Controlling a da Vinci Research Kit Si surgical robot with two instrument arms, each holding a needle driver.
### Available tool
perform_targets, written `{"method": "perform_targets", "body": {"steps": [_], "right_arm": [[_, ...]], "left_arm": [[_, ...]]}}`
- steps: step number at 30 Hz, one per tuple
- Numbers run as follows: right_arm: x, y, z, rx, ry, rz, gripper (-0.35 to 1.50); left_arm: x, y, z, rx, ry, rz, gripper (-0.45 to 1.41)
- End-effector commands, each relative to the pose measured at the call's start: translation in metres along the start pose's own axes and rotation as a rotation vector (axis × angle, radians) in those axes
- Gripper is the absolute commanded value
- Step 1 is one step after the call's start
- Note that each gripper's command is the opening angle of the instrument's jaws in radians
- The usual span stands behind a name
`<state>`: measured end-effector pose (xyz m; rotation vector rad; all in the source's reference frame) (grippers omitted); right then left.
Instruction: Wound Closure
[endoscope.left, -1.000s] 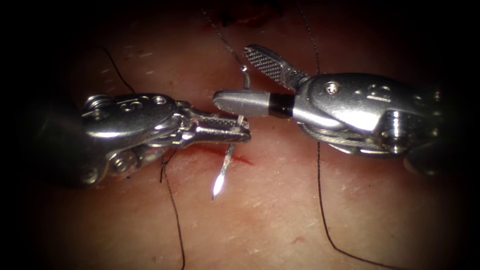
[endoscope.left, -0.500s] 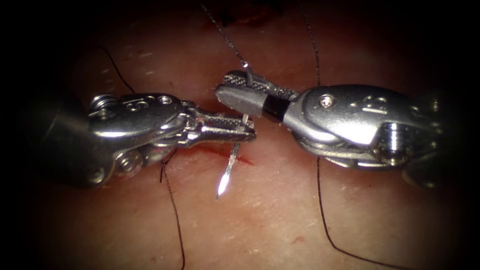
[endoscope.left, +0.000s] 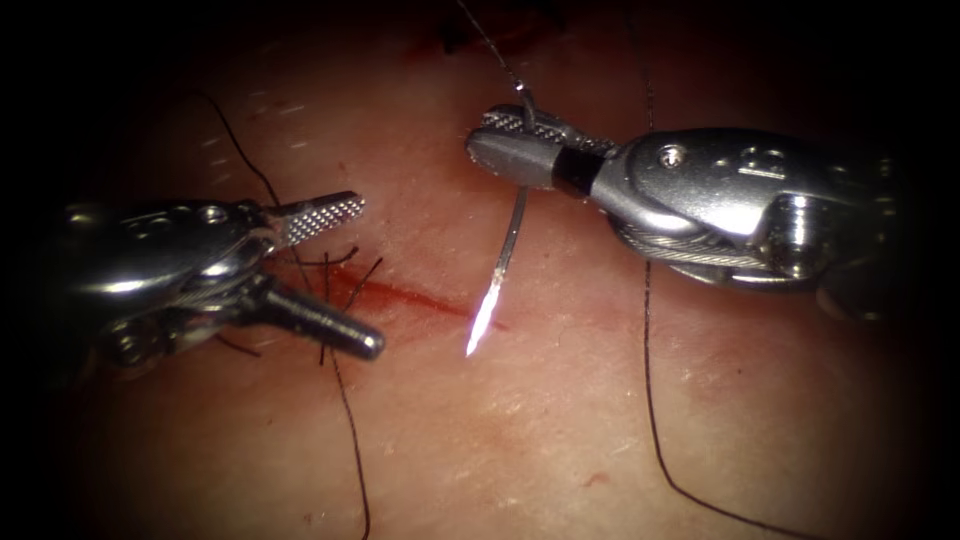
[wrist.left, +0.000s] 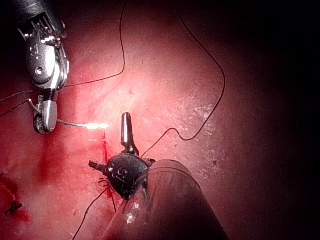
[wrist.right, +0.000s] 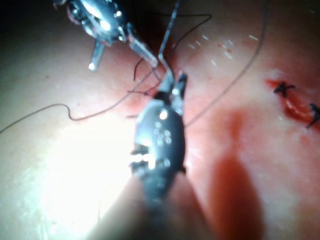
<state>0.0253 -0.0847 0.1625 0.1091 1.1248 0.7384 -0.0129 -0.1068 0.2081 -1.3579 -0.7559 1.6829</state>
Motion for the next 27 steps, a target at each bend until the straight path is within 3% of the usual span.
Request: {"method": "perform_targets", "body": {"steps": [1, 14, 21, 27], "right_arm": [[-0.0008, -0.0006, 0.0011, -0.004, 0.002, -0.004, -0.35], [-0.0017, 0.0008, 0.0067, 0.003, 0.009, -0.088, -0.35], [-0.0026, 0.0008, 0.0077, 0.023, 0.001, -0.162, -0.35], [-0.0033, 0.001, 0.0083, 0.049, -0.008, -0.242, -0.35]], "left_arm": [[-0.0015, 0.0011, 0.0007, 0.003, -0.013, 0.004, 1.21], [-0.0074, -0.0016, 0.002, 0.071, -0.044, 0.111, 0.78], [-0.0093, -0.0029, 0.0034, 0.085, -0.048, 0.197, 0.19], [-0.0094, -0.0032, 0.0036, 0.089, -0.05, 0.204, -0.01]]}}
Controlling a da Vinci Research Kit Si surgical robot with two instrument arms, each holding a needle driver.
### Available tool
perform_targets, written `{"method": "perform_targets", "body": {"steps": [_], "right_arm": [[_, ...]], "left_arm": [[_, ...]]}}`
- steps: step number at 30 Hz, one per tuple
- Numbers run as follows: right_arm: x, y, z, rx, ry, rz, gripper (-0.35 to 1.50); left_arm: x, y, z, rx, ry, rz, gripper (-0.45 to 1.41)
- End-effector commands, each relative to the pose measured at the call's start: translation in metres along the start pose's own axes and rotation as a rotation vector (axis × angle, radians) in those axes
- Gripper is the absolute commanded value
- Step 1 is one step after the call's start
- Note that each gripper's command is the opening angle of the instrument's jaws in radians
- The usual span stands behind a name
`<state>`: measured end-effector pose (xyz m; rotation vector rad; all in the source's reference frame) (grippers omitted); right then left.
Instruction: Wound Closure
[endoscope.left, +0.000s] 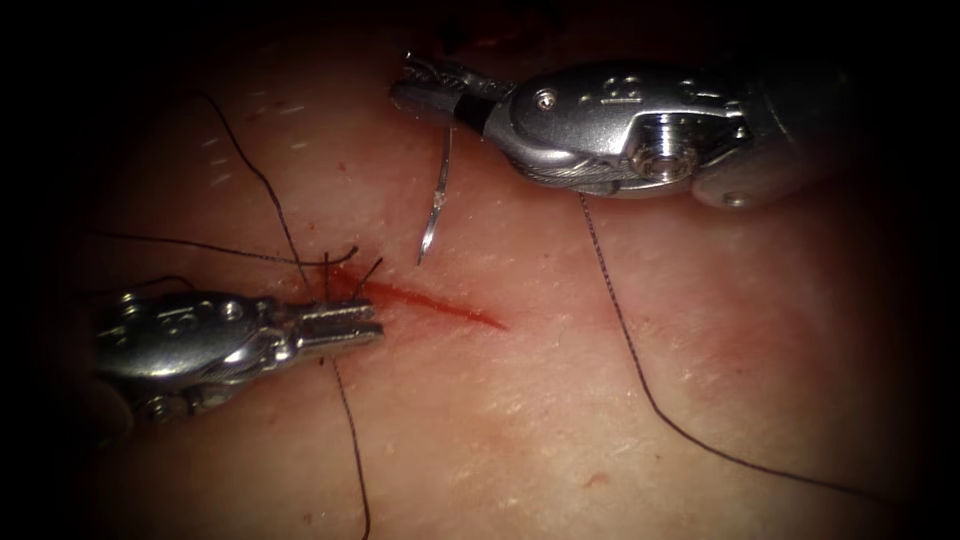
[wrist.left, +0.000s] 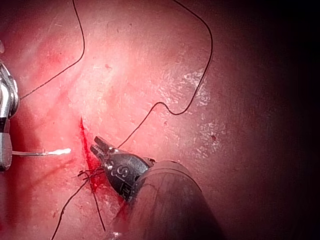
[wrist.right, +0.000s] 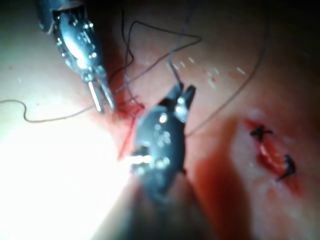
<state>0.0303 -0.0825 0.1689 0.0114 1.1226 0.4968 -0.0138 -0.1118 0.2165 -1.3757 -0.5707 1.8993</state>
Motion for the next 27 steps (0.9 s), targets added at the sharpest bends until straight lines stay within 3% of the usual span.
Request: {"method": "perform_targets", "body": {"steps": [1, 27], "right_arm": [[-0.0006, -0.0013, 0.0008, 0.013, 0.001, -0.002, -0.35], [-0.0003, -0.0024, 0.002, 0.043, -0.047, -0.207, -0.35]], "left_arm": [[-0.0008, 0.0015, 0.001, -0.001, -0.003, -0.008, -0.01], [-0.0026, 0.0018, 0.0015, 0.026, -0.073, 0.014, -0.1]]}}
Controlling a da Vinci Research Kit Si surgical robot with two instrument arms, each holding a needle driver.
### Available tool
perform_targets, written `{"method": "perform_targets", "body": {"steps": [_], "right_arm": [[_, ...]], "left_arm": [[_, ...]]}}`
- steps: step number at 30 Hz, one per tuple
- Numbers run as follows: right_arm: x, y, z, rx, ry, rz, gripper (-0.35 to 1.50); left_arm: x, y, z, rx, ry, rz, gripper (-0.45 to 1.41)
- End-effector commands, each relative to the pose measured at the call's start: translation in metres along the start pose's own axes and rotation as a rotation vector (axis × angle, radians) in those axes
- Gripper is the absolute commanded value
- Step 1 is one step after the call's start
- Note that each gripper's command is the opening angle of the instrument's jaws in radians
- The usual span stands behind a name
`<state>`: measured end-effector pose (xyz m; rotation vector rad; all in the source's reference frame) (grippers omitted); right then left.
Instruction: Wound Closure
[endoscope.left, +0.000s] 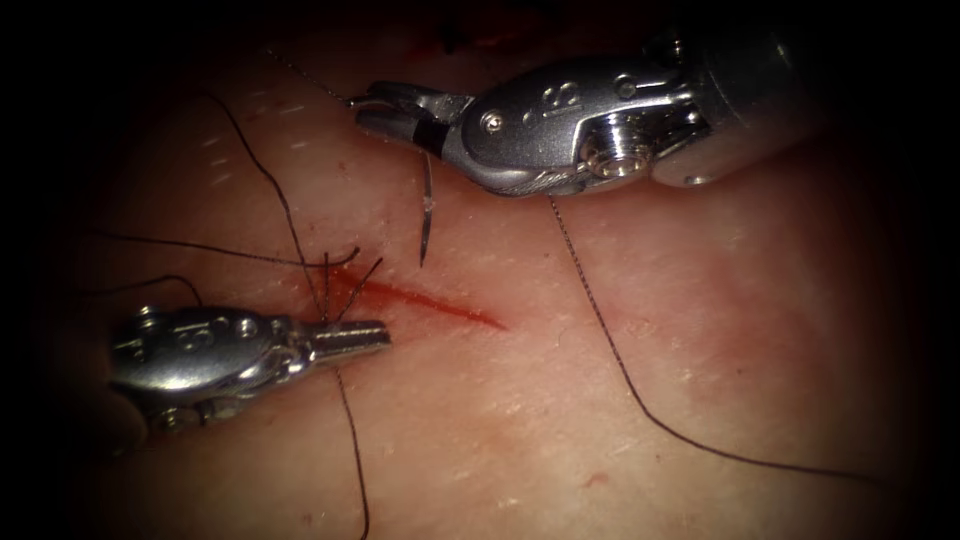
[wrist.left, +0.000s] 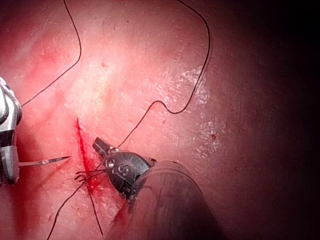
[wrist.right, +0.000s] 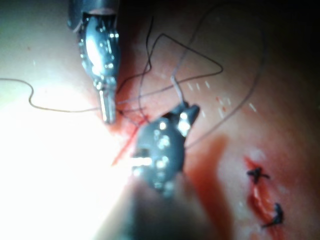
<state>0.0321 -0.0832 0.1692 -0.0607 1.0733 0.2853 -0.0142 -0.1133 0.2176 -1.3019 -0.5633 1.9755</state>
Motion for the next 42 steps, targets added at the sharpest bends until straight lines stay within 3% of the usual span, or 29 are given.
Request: {"method": "perform_targets", "body": {"steps": [1, 42], "right_arm": [[-0.0001, -0.0012, 0.0005, 0.002, -0.001, -0.003, -0.35], [-0.0009, -0.0019, 0.0015, -0.008, -0.022, -0.053, -0.35]], "left_arm": [[-0.0007, 0.0016, 0.0009, -0.005, 0.001, -0.007, -0.1], [-0.002, 0.0019, -0.0012, 0.0, -0.013, 0.0, -0.11]]}}
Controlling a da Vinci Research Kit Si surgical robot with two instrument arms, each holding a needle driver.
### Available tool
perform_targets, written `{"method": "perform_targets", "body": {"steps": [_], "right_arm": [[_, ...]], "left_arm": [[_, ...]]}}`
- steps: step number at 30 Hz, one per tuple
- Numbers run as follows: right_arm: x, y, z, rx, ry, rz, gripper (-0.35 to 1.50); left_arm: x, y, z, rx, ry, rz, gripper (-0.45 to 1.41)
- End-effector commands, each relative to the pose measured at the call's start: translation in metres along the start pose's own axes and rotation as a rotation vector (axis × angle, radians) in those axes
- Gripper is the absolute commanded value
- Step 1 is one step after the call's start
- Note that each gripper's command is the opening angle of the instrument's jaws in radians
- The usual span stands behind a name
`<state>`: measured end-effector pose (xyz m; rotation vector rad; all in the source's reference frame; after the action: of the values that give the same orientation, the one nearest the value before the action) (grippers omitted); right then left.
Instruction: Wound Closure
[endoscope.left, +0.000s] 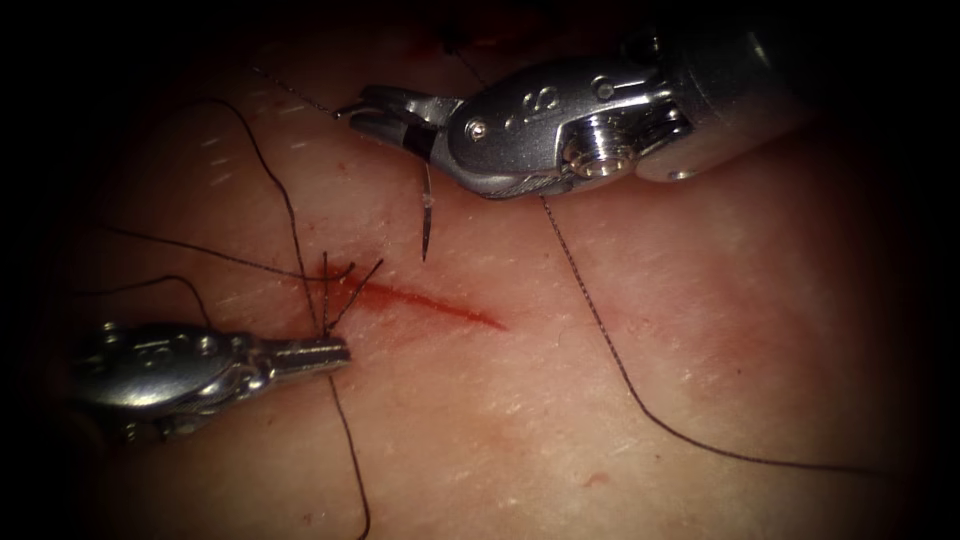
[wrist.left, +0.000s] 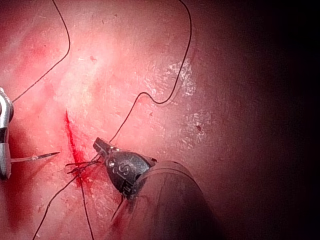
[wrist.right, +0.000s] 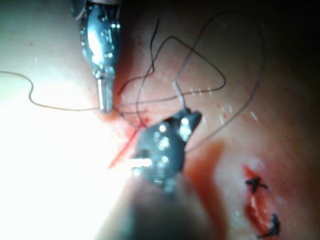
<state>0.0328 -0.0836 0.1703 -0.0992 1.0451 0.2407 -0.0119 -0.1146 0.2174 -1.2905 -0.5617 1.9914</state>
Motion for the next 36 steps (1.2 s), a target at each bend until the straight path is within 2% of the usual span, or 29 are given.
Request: {"method": "perform_targets", "body": {"steps": [1, 24, 36], "right_arm": [[0.0, -0.0015, 0.0005, 0.005, 0.002, 0.003, -0.35], [-0.0011, -0.0023, 0.0007, 0.001, -0.013, -0.045, -0.35], [-0.0012, -0.005, -0.0001, 0.034, -0.019, -0.069, -0.35]], "left_arm": [[-0.0007, 0.0016, 0.0009, -0.004, 0.001, -0.007, -0.11], [-0.0007, 0.0018, 0.0009, -0.001, 0.001, -0.008, -0.11], [-0.0006, 0.0019, 0.0011, 0.002, -0.001, -0.009, -0.11]]}}
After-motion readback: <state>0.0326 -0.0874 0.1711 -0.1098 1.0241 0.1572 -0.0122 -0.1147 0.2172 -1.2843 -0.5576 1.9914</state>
